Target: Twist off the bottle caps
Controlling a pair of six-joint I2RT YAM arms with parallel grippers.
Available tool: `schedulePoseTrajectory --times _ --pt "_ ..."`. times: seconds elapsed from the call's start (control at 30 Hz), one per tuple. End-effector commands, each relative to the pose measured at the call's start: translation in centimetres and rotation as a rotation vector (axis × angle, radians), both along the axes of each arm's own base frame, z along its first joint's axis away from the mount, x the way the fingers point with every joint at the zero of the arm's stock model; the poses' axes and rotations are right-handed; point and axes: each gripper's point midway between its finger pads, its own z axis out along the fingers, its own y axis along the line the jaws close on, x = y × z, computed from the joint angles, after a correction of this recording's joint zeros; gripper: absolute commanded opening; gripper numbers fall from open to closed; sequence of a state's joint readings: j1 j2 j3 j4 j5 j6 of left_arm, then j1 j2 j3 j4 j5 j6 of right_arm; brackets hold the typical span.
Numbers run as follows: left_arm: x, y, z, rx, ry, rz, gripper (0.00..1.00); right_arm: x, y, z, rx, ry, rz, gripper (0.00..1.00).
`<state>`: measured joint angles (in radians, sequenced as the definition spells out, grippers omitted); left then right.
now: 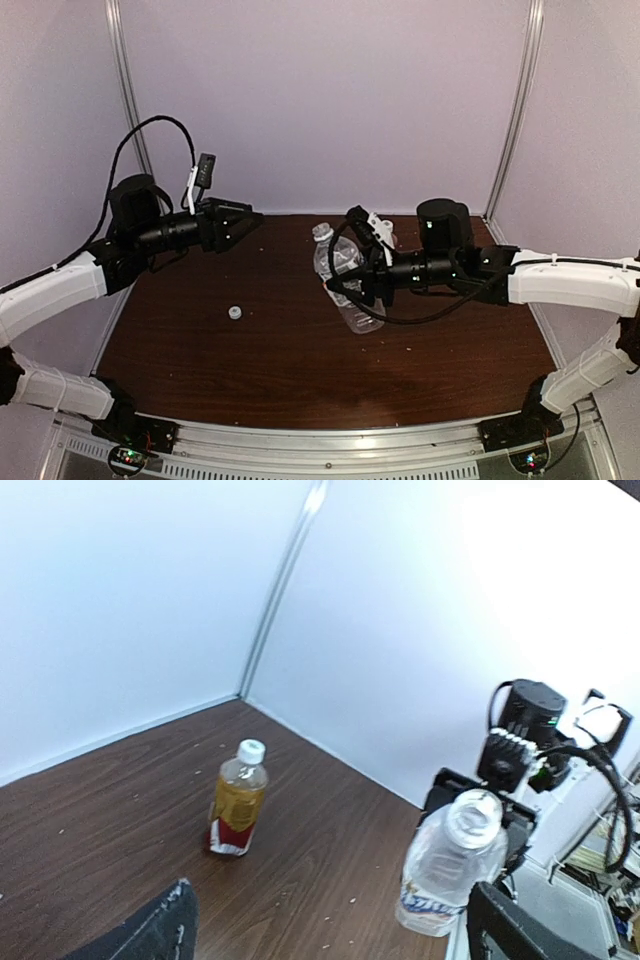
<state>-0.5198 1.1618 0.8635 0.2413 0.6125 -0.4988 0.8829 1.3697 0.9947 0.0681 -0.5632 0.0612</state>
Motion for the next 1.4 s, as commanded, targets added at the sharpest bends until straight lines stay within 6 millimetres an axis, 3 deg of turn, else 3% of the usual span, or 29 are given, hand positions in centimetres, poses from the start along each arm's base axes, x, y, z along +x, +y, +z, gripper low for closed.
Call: schedulePoseTrajectory --times 0.0,0.27,0.47,0.7,1.0,1.13,1.37 --pt "-4.1 -2.4 4.6 -0.059 -0.12 -0.233 0.94 -1.5 1.0 1.4 0.054 -0.021 0.108 0.48" --pt "-6.9 -7.7 5.5 0.01 -0.117 -0.394 0.91 -2.4 1.8 2.1 0.07 -0.025 0.157 0.48" --pt "-6.9 -10.1 4.6 0.076 -0.116 -0.389 0.85 -3.0 2.2 2.2 0.077 -0.019 0.179 0.48" --pt "-6.3 -11.1 2.2 0.145 -0.073 -0.374 0.75 -3.4 2.3 2.4 0.088 -0.023 0.19 0.48" --pt "-7.5 -11.6 1.4 0.158 -0.067 -0.433 0.53 -3.1 2.3 2.0 0.078 -0.024 0.173 0.48" --pt "-7.8 -11.6 1.1 0.161 -0.055 -0.452 0.52 -2.9 2.2 2.0 0.077 -0.026 0.158 0.48" --pt "-8.4 -11.5 1.2 0.146 -0.049 -0.472 0.59 -2.7 2.1 2.1 0.075 -0.031 0.144 0.48"
